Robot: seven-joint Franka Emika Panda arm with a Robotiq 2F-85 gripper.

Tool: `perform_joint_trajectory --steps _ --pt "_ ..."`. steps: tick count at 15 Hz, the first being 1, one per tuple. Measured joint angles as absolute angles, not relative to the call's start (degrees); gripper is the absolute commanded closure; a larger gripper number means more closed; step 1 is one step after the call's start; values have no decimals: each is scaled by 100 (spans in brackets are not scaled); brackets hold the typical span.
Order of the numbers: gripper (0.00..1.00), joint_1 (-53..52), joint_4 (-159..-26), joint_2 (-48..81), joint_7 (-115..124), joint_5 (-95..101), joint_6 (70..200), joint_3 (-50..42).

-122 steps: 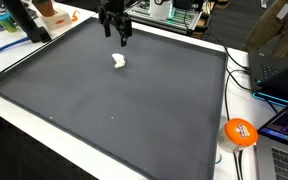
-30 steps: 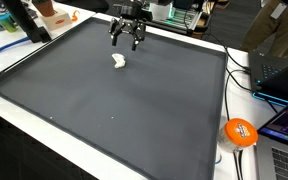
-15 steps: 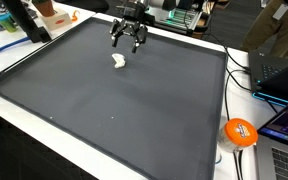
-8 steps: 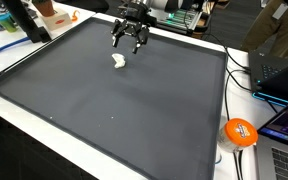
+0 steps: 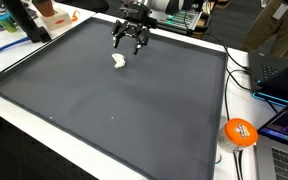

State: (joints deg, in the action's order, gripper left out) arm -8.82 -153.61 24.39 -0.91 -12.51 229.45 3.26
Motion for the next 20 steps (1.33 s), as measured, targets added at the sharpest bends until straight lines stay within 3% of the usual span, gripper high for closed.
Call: perform_joint_trajectory --steps 20 --pt "0 -1380 -15204 2794 -744 -2416 22940 23"
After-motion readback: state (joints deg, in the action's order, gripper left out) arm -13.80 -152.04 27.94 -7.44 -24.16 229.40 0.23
